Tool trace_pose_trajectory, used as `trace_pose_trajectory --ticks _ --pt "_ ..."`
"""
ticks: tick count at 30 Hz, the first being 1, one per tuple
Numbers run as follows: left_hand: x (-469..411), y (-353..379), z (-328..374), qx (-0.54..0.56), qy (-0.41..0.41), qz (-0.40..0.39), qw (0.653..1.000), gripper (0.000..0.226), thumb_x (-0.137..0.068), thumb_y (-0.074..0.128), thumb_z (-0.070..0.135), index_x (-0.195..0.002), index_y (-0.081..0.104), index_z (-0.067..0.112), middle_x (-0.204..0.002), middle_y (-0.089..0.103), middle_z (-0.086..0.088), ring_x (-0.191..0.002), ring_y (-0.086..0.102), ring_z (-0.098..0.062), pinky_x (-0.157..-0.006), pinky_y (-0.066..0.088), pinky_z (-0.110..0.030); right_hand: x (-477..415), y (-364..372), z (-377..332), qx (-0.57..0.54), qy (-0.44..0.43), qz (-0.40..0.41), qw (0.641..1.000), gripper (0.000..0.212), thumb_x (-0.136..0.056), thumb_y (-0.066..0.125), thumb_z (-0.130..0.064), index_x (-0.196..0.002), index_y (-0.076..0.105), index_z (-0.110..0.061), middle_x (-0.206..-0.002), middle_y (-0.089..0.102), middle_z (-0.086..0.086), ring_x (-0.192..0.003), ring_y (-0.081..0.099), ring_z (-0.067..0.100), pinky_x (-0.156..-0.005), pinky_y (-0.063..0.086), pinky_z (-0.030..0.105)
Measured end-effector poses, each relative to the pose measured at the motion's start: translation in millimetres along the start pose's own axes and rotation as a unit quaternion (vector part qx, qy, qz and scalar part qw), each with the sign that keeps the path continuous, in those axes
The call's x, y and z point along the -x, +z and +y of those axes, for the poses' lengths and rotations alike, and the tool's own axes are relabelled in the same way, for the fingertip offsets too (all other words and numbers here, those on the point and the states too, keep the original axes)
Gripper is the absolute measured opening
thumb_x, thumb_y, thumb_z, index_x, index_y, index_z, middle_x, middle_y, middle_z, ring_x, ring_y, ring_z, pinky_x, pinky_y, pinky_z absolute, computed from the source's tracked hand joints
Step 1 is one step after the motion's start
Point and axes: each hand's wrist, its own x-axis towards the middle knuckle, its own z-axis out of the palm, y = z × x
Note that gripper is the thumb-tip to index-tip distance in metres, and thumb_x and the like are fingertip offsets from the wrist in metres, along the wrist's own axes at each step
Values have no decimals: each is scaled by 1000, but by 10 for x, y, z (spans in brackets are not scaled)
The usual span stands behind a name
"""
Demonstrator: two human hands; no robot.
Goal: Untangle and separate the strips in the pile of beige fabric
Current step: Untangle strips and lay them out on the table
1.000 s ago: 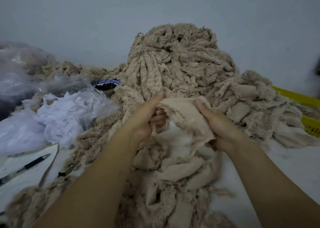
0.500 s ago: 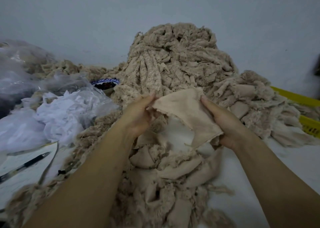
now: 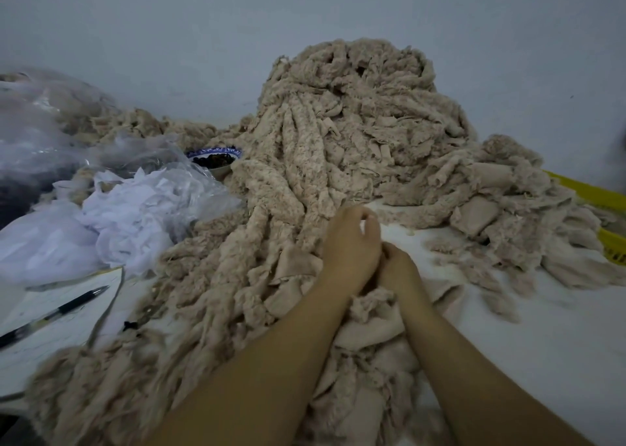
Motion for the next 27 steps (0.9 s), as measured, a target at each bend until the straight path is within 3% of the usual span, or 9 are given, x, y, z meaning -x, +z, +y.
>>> trace_pose_trajectory --ticks 4,7,11,16,20,22,24,26,27 --pt "-215 220 172 -12 64 -46 997 24 -102 43 19 -99 60 2 -105 58 -11 -100 50 -26 -85 42 -38 174 -56 109 -195 104 -51 974 34 -102 44 -1 -75 55 -19 -68 53 -6 -57 57 1 -51 39 5" --pt "-391 429 244 -24 58 -55 997 25 -101 43 16 -95 58 -4 -102 58 -16 -99 50 -30 -83 43 -43 203 -202 118 -241 123 -15 962 32 -100 43 5 -75 57 -11 -76 54 11 -87 58 31 -83 50 33" --pt "-277 611 68 -18 -3 13 1000 28 -104 38 18 -108 58 0 -118 55 -14 -111 49 -29 -90 42 -40 23 -494 88 -321 100 207 919 21 -98 47 -14 -80 58 -17 -82 54 1 -72 55 16 -68 45 33" --pt "142 458 -44 128 5 175 976 17 -98 46 8 -108 59 6 -108 47 4 -105 49 -17 -88 41 -29 -292 -377 -245 -412 78 103 902 17 -93 52 -7 -79 59 -13 -71 54 1 -61 52 13 -60 47 28" --pt "372 190 -28 153 -18 211 965 18 -98 46 9 -104 55 22 -106 42 16 -104 47 -7 -91 45 -30 -262 -20 -407 -437 58 59 896 17 -94 53 -7 -79 57 -10 -69 53 4 -61 52 15 -59 48 31" --pt "450 100 1 156 -5 210 965 17 -98 45 11 -106 55 23 -109 47 13 -105 51 -10 -91 47 -32 -192 159 -367 -489 15 78 869 13 -94 55 -6 -84 63 -9 -80 63 10 -73 62 21 -68 51 34" --pt "320 9 17 148 -8 183 972 16 -99 45 15 -110 55 22 -111 49 12 -104 53 -12 -90 48 -33 -83 227 -275 -448 -43 102 887 12 -91 58 -7 -92 69 -8 -92 69 12 -89 67 30 -82 52 39" --pt "36 -121 23 124 -46 131 983 16 -100 45 19 -112 55 20 -114 53 6 -105 54 -16 -92 49 -38 145 353 -253 -502 48 165 847 18 -96 49 -18 -94 67 -20 -97 69 7 -95 66 30 -86 51 44" --pt "-130 -194 21 95 -65 106 988 19 -99 45 19 -114 56 17 -118 54 0 -108 54 -20 -94 48 -42 246 416 -193 -470 80 182 860 22 -97 45 -21 -93 66 -24 -93 67 6 -89 65 29 -81 52 46"
